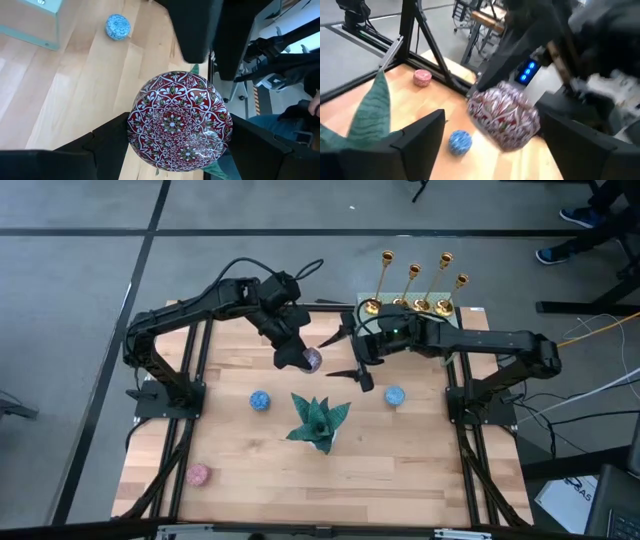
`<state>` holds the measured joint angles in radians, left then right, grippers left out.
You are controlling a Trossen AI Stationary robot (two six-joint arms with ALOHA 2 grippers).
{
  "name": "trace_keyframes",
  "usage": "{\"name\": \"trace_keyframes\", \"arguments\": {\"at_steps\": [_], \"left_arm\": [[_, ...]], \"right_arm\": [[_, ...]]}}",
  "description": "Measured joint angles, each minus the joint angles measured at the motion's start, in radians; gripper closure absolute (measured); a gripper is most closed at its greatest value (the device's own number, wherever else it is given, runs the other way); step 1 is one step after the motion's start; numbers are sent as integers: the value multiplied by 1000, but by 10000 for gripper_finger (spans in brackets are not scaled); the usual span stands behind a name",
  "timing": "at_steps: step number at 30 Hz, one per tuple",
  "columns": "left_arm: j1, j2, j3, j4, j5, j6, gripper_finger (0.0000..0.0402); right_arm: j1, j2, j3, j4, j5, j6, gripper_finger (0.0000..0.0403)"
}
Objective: Stock candles and holders on shelf
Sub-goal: Put the red scented candle on the shelf
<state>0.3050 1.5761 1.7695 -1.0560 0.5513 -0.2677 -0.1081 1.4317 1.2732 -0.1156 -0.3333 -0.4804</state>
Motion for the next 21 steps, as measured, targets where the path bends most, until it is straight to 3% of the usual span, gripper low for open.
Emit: {"name": "trace_keyframes", "arguments": {"at_steps": [5, 14, 21], "left_arm": [[0, 0, 0, 14, 33, 9, 111], [-27, 10, 2, 54, 97, 9, 111], [-26, 14, 2, 52, 121, 0, 111]], "right_arm": [[0, 20, 0, 49, 0, -81, 63], [0, 66, -1, 106, -3, -89, 85], [5, 67, -2, 108, -8, -89, 135]]}}
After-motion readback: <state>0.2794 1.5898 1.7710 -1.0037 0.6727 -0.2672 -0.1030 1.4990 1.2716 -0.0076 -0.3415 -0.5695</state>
